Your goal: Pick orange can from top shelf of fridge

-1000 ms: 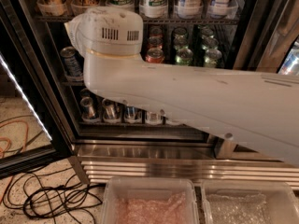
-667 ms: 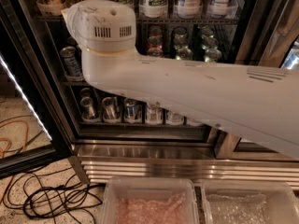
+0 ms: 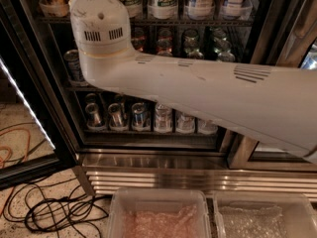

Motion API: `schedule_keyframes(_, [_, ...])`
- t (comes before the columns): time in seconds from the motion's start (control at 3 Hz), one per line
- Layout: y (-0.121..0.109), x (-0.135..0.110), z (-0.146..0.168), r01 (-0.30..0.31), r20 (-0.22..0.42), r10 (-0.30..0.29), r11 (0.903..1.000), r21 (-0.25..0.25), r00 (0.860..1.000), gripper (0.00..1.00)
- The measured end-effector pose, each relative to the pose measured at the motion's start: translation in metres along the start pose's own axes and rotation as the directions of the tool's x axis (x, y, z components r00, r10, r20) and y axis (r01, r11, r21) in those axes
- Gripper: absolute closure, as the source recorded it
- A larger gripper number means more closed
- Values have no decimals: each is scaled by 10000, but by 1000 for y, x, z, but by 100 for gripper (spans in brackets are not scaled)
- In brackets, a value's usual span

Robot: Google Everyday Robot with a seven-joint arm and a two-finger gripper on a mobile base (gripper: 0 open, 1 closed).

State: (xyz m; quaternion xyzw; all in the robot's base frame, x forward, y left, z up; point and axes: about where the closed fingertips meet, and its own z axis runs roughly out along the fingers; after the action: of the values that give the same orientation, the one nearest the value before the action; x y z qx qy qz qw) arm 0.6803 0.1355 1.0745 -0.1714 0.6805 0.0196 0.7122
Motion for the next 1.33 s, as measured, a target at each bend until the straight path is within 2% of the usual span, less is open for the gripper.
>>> schedule_keyframes(0.33, [-3, 5, 8, 55, -52, -54, 9997, 257, 10000, 35])
schedule_keyframes(0.67, [-1, 9, 15, -19, -115, 21, 9998, 182, 9999, 31])
schedule_keyframes(1.33, [8, 1, 30, -80, 145, 85, 9995, -321, 9999, 28])
